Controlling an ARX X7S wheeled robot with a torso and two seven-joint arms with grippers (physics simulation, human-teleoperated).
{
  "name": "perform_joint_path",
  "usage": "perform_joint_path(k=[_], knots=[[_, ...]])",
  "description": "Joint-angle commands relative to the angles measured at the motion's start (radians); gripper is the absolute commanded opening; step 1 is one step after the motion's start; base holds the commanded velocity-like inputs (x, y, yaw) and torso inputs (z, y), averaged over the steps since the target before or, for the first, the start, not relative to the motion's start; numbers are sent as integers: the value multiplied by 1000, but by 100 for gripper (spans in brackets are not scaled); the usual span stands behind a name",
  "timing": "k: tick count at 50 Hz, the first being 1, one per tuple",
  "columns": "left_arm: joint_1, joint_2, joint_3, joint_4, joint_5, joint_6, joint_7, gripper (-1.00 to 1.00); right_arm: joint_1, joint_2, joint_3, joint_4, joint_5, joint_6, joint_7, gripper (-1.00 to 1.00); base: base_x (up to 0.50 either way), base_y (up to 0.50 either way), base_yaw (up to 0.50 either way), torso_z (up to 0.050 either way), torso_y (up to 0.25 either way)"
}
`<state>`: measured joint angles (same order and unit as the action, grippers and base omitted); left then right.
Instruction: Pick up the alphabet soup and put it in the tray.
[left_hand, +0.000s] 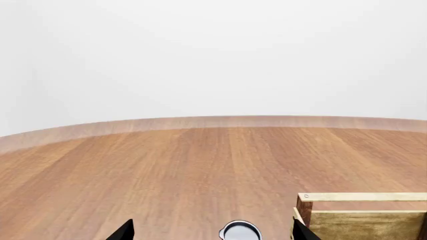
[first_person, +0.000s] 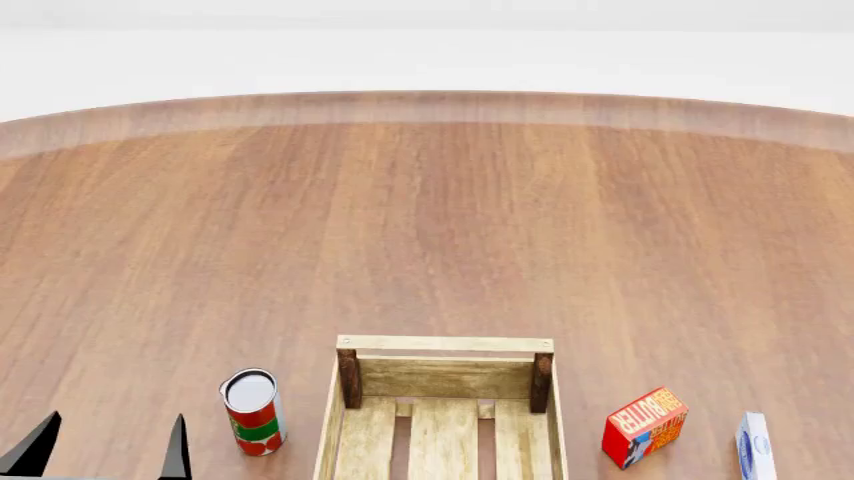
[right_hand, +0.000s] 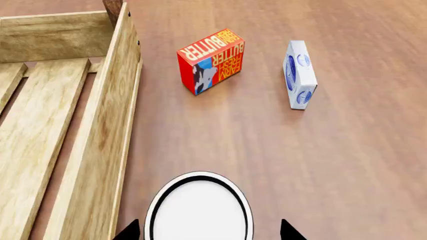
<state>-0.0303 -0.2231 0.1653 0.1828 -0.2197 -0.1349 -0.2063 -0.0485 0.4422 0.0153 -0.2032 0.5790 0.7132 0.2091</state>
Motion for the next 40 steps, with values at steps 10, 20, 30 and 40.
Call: perform_joint_path(k=[10,20,30,40], knots=[[-1,-7,9,-5,-6,7,-8,100,11,-10,-36,29,-14,-15,-13,100,0,0,0,0,0],[-1,-10,13,-2,-9,5,-12,100,14,-5,-38,14,-7,-8,-12,100,0,0,0,0,0],[-3,-14,16,-3,-15,4,-15,100,17,0,-41,11,-7,-6,-9,-100,0,0,0,0,0],[-3,-19,18,1,-20,4,-20,100,5,15,-6,-106,41,49,29,-100,0,0,0,0,0]])
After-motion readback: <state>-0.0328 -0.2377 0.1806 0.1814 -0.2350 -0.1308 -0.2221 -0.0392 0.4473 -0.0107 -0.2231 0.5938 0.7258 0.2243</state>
